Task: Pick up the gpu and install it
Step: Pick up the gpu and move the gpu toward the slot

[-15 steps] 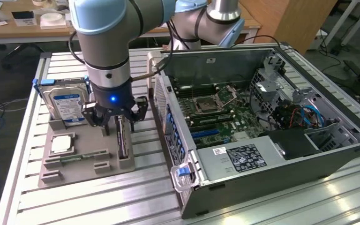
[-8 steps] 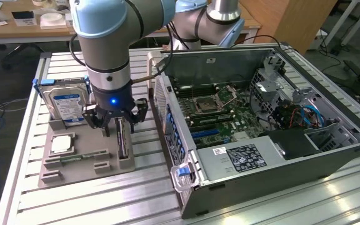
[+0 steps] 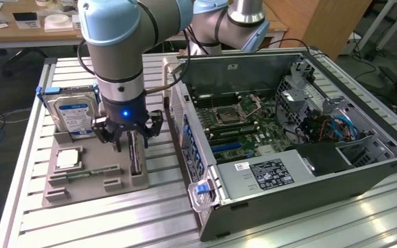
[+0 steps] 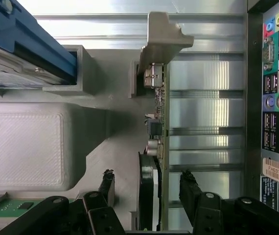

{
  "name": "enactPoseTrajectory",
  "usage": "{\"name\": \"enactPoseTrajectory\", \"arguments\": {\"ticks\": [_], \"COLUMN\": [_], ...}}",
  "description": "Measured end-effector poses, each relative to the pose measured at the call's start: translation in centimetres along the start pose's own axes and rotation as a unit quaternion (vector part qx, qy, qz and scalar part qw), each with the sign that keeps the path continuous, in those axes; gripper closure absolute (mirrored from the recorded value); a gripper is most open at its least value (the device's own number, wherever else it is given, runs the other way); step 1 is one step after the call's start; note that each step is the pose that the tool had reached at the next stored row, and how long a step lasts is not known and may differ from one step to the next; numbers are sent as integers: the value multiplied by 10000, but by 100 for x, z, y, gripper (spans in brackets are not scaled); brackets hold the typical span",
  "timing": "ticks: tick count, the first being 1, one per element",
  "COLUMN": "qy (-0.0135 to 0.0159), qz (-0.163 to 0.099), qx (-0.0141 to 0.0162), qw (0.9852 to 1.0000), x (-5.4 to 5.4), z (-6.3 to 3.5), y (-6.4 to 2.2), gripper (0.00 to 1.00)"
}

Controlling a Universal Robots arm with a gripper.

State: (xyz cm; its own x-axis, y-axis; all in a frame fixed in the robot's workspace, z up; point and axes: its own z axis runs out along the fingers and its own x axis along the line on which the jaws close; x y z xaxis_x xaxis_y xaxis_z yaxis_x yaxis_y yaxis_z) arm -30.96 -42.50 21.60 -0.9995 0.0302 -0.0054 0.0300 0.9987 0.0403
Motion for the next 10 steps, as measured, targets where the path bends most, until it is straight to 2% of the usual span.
{"name": "enactPoseTrajectory", "arguments": {"ticks": [3, 7, 8, 10], "qy": [0, 1, 0, 0], "qz": [0, 0, 0, 0], "qx": [1, 1, 0, 0], "qw": [10000, 10000, 10000, 10000], "x": [0, 1, 0, 0], "z": [39, 42, 43, 43], "y": [-2, -2, -2, -2], "gripper": [35, 36, 44, 44]}}
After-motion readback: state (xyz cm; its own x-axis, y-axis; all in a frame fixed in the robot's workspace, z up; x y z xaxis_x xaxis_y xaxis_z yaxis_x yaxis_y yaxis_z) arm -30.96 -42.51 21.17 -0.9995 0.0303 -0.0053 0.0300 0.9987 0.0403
